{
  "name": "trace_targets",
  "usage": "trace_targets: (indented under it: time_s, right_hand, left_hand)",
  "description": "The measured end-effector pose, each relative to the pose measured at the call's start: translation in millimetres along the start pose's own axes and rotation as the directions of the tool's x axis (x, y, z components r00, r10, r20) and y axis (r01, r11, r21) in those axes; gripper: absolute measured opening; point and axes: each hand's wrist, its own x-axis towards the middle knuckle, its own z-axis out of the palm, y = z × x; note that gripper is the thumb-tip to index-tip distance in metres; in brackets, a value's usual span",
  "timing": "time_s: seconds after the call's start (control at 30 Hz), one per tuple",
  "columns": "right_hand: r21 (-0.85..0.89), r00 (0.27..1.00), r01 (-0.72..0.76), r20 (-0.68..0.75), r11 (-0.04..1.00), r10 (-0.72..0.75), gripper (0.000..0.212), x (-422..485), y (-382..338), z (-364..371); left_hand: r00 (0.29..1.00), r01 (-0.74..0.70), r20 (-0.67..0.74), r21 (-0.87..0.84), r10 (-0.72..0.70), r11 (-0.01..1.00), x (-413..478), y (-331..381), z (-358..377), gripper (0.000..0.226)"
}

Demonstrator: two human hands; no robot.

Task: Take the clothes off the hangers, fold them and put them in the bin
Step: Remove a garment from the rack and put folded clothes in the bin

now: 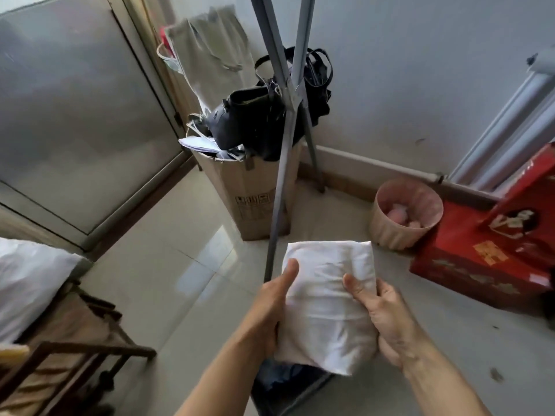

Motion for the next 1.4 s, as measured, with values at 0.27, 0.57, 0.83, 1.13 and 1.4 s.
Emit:
trace_targets:
  time_s: [0.27,0.57,0.83,1.13,1.4]
  right_hand:
    - [0.044,0.964,-0.194,0.193,0.980,0.182,0.075,74.6,106.1,-31.2]
    - [-0.238,0.926,-0.377,-0.112,0.895,0.360,0.015,130.2,239.6,-53.0]
    - [-0.499,0.888,-0.442,-0.124,0.745,0.444,0.015,184.2,350.4,-47.0]
    - [-0.585,0.899,-0.394,-0.083,0.709,0.431,0.022,247.1,423.6,-20.0]
    - [-0.727,0.913,-0.384,-0.210,0.568,0.348,0.055,250.2,445.4,-20.2]
  left_hand:
    - [0.987,-0.059,-0.150,0.002,0.059,0.998,80.1,-101.4,-40.4,0.039]
    - [0.946,0.277,-0.142,-0.113,-0.292,0.954,154.4,-249.9,-103.6,0.020]
    - [0.891,0.241,-0.380,-0.071,-0.249,0.968,205.9,-361.8,-161.3,0.037]
    - [0.751,0.157,-0.639,-0.071,-0.165,0.985,250.0,-392.7,-189.5,0.032]
    - [0.811,0.327,-0.522,0.032,-0.264,0.944,273.2,-389.9,-185.3,0.040]
